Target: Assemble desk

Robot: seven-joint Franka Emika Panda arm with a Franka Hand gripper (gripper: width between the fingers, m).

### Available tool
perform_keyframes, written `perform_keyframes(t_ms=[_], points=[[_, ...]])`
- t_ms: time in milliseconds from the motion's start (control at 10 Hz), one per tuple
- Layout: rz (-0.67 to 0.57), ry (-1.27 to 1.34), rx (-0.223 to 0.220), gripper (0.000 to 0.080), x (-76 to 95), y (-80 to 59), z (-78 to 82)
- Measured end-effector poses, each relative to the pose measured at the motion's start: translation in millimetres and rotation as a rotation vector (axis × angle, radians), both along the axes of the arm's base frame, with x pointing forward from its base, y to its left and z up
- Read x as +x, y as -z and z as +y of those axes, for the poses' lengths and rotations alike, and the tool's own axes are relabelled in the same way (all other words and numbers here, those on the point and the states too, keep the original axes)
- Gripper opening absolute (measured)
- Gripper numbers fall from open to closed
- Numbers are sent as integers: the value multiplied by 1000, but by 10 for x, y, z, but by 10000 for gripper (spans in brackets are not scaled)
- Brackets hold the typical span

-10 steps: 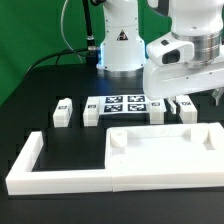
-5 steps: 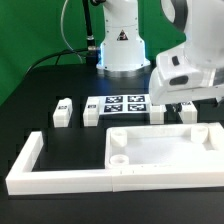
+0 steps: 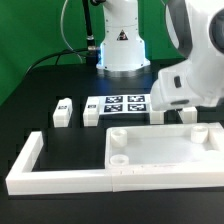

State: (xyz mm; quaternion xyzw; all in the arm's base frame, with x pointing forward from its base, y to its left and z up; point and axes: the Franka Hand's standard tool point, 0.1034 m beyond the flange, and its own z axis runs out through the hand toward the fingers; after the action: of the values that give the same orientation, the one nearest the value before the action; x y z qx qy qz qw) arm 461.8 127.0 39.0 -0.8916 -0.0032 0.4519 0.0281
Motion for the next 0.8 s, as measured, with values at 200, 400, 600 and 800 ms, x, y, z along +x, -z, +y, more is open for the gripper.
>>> perform_keyframes(t_ms=[200,400,600,800], points=[[46,-6,9,649,-28,63,9],[38,-10,14,649,-19,73,20],[27,-5,10,649,-64,156,32],[17,-12,9,649,-192,287,71]])
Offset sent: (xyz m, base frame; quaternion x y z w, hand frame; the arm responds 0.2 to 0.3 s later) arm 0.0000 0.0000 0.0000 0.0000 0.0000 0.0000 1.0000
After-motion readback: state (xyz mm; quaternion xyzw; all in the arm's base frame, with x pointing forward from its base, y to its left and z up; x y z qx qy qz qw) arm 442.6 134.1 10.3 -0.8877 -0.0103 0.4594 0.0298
